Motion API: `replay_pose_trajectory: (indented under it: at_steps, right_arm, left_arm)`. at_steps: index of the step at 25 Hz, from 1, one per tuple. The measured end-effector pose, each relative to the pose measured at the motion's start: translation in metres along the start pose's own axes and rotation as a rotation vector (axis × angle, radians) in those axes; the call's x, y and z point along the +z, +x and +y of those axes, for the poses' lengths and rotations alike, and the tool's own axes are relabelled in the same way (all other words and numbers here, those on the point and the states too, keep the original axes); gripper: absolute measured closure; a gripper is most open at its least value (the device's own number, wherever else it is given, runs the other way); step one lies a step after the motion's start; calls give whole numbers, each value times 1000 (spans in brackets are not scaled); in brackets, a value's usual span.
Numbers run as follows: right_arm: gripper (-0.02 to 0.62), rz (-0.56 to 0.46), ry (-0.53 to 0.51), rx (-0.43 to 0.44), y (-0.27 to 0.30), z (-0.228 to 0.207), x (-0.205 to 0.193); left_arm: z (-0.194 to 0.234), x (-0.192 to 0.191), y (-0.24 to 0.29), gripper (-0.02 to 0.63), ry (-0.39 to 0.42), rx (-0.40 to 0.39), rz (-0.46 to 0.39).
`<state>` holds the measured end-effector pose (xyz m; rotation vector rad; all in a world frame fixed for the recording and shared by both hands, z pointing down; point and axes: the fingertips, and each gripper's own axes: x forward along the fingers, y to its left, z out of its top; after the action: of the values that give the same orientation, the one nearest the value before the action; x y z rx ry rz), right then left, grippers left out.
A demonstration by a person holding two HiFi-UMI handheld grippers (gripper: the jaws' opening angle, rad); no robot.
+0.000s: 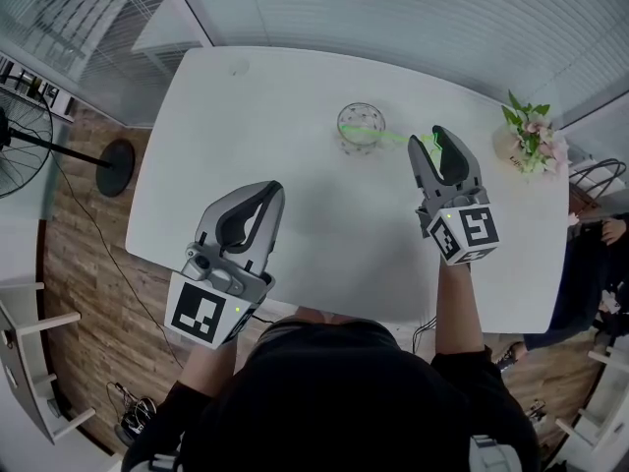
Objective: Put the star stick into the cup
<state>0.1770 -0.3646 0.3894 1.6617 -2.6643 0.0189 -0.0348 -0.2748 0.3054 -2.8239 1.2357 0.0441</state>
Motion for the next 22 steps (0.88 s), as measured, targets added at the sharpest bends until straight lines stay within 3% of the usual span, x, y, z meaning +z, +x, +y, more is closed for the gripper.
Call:
replay_pose_trajectory:
  at_steps: [22]
  right_arm:
    - [400,-82,-85,-9,-40,17,69]
  left_arm:
    - [-16,17,25,592,11,-102,-60]
